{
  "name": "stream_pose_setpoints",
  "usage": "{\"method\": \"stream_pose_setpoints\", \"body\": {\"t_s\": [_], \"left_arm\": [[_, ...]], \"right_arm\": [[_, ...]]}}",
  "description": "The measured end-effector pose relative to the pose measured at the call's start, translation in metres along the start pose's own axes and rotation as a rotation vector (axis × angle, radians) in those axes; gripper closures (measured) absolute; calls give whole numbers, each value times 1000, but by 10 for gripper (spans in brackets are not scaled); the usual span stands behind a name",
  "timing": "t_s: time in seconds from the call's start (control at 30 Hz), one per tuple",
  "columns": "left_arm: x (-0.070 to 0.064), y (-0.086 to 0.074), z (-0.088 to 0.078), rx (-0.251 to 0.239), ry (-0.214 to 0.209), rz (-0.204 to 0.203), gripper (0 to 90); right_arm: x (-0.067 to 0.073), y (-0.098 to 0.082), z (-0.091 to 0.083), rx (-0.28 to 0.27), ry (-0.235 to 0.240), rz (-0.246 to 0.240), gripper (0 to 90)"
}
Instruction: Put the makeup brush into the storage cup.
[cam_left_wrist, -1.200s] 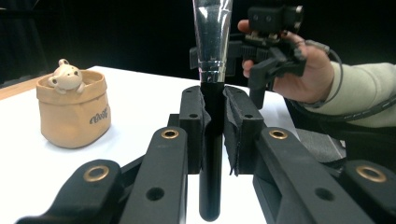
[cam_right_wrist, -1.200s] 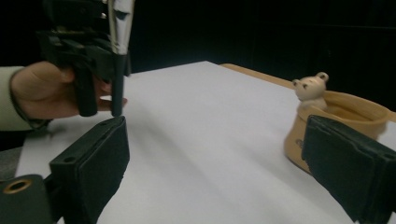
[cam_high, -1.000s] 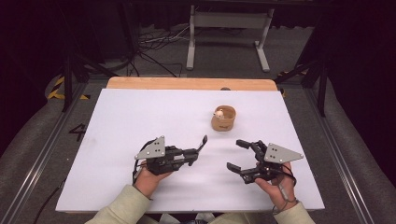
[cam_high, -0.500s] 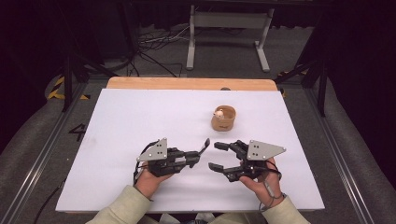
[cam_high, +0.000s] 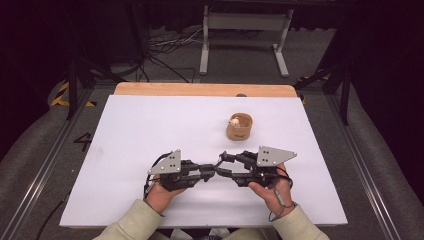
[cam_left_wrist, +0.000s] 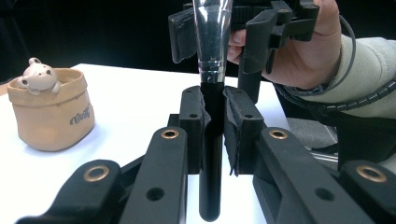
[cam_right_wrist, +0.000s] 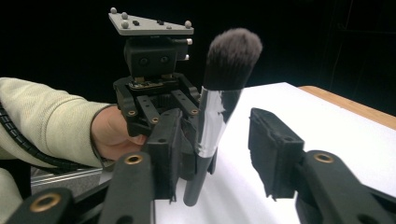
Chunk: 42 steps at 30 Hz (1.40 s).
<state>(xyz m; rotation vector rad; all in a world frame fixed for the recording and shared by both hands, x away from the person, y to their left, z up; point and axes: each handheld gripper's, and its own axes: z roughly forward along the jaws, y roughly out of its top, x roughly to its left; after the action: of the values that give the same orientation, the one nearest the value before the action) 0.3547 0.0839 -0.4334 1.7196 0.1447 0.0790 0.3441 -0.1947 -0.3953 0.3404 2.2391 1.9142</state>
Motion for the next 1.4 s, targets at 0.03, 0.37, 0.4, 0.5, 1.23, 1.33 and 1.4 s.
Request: {"method": "stream_pose_setpoints", "body": {"t_s": [0.03,0.37,0.4,0.5,1.23,1.33,1.4], "left_arm": [[0,0,0,0,-3,0,789],[-2,0,2,10,0,20,789],[-2,0,2,11,-1,23,789],[-3,0,2,11,-3,19,789],[-7,9,-6,38,4,-28,542],[-7,10,-11,37,17,-43,434],[-7,10,-14,36,21,-47,382]], "right_arm": [[0,0,1,-3,3,-2,584],[-1,-2,6,2,28,6,693],[0,-2,7,-1,31,8,702],[-1,-2,6,-8,38,12,737],[-1,7,4,7,69,34,754],[-3,11,3,17,64,24,754],[-5,14,2,24,55,22,754]]}}
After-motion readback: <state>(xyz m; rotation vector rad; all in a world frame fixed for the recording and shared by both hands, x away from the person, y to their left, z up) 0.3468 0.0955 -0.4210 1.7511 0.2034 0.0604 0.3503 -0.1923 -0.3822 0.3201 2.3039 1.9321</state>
